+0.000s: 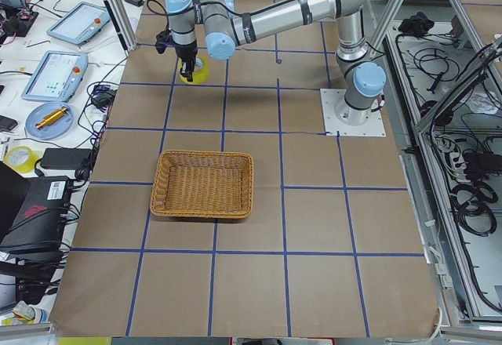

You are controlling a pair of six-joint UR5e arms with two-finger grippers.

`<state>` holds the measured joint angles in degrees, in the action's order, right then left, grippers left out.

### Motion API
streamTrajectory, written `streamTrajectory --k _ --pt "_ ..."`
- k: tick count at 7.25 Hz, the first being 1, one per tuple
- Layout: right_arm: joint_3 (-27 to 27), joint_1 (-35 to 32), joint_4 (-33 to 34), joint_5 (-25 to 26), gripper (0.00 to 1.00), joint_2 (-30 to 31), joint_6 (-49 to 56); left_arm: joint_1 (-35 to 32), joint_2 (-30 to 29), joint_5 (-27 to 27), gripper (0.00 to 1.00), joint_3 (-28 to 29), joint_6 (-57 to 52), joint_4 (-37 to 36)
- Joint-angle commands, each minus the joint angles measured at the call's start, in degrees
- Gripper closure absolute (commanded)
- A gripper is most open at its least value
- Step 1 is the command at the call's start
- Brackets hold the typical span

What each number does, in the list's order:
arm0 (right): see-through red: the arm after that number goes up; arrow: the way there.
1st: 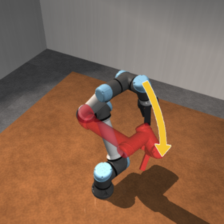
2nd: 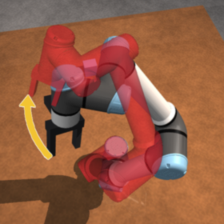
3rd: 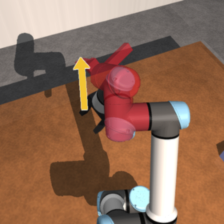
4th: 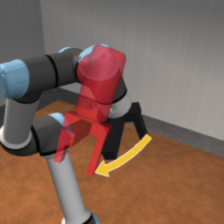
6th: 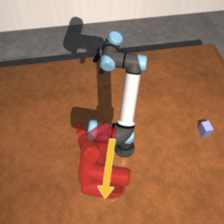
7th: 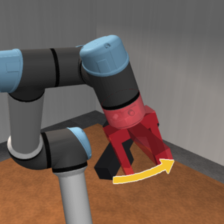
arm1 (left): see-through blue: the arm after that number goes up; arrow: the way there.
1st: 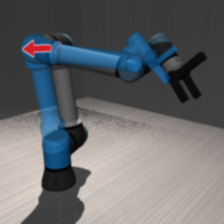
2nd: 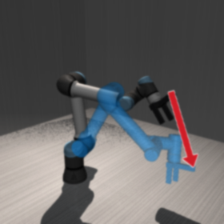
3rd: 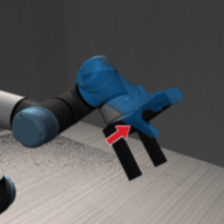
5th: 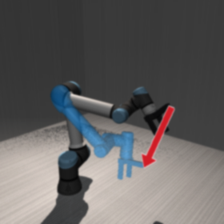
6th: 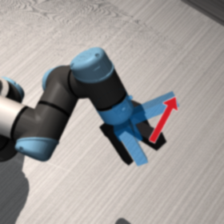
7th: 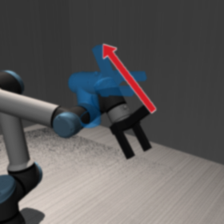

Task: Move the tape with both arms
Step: 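Lift the tape roll with the left gripper and carry it to the wicker basket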

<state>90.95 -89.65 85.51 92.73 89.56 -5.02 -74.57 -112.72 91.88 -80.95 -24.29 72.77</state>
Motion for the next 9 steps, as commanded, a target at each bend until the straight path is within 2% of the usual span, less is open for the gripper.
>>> streamTrajectory --k 1,2,3,5,8,9 --pt "0.0 0.0 0.4 -0.4 0.00 -0.2 0.0 13.5 -1.2 0.1 1.00 2.0 -17.6 0.0" --pt "0.0 0.0 0.5 -0.4 0.00 -0.3 -0.3 18.4 -2.6 0.1 1.00 1.9 -26.5 -1.0" --pt "0.0 0.4 0.6 -0.1 0.00 -0.3 0.0 22.5 -4.8 -0.2 1.00 1.9 -31.9 -5.6" --pt "0.0 0.5 0.7 -0.3 0.00 -0.3 0.0 26.6 -9.0 -2.9 1.00 1.8 -39.7 -8.9" --pt "0.1 0.4 1.1 -0.5 0.00 -0.3 -0.2 27.5 -14.3 -4.9 1.00 1.0 -38.1 -14.6" --pt "0.1 0.4 1.3 -0.4 0.00 -0.3 -0.1 27.5 -15.1 -4.9 0.81 1.0 -38.2 -15.0"
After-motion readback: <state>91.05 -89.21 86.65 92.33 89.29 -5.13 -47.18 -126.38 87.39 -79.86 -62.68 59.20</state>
